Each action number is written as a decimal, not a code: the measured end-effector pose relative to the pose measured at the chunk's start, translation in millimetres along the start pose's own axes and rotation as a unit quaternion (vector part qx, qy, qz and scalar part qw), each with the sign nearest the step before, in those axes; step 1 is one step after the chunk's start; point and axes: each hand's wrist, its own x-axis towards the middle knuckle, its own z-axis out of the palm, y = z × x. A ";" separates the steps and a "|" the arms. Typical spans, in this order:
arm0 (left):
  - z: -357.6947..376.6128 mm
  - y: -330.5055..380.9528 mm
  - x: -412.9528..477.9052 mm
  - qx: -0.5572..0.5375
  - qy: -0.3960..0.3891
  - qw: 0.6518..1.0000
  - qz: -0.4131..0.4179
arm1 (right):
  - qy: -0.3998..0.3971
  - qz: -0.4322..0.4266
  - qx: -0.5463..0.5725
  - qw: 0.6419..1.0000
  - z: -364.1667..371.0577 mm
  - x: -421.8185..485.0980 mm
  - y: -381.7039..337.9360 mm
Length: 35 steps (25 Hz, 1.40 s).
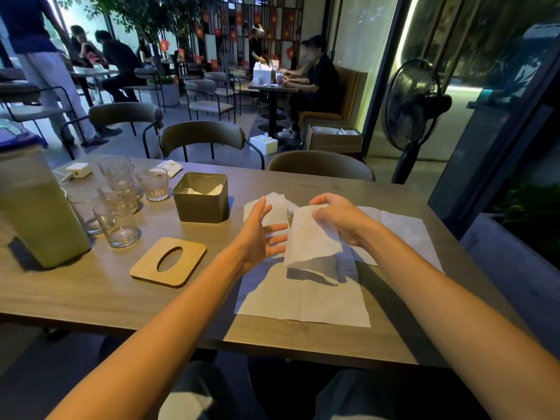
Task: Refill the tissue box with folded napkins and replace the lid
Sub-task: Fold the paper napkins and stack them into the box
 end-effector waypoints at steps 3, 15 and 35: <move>-11.6 -2.0 3.2 0.136 0.029 0.990 0.030 | 0.007 0.008 -0.071 0.997 4.7 4.9 11.5; -16.6 -37.9 12.6 0.783 -0.127 0.544 0.274 | 0.030 -0.047 -0.329 0.943 -9.1 7.2 52.8; -8.1 -23.7 42.7 0.784 0.037 0.589 0.192 | -0.056 -0.045 -0.336 0.939 -14.5 14.0 77.5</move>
